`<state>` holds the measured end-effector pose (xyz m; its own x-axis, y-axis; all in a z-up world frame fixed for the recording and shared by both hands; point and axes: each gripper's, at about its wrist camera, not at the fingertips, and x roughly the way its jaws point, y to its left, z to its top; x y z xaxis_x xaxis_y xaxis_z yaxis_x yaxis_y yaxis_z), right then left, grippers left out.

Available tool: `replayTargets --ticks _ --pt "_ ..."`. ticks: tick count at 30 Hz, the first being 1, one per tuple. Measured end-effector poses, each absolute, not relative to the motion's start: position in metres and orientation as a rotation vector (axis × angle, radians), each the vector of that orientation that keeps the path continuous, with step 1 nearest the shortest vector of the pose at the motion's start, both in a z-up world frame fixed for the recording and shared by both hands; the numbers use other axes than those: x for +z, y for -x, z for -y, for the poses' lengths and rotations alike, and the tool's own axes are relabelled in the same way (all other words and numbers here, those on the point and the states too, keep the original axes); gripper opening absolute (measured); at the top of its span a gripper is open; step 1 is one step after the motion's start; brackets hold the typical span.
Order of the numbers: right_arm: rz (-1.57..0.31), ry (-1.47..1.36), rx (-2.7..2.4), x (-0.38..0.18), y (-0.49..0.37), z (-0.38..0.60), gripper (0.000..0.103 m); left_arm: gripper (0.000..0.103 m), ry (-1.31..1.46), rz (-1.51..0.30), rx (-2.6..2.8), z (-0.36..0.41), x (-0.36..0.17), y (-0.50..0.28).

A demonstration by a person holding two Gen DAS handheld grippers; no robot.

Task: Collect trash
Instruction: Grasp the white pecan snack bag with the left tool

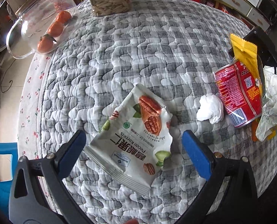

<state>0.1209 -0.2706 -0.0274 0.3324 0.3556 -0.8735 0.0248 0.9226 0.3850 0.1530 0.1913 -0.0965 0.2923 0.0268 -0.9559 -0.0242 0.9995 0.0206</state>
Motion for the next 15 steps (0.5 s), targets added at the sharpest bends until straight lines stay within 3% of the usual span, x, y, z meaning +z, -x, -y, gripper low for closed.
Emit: replayTargets --ticks 6,15 --pt "-1.206 -0.349 0.202 -0.021 -0.114 0.280 0.074 0.098 0.063 -1.295 0.017 -0.204 -0.110 -0.159" --pt "-1.195 -0.332 0.172 -0.021 -0.114 0.265 0.074 0.075 0.170 -1.251 0.022 -0.214 -0.095 -0.135"
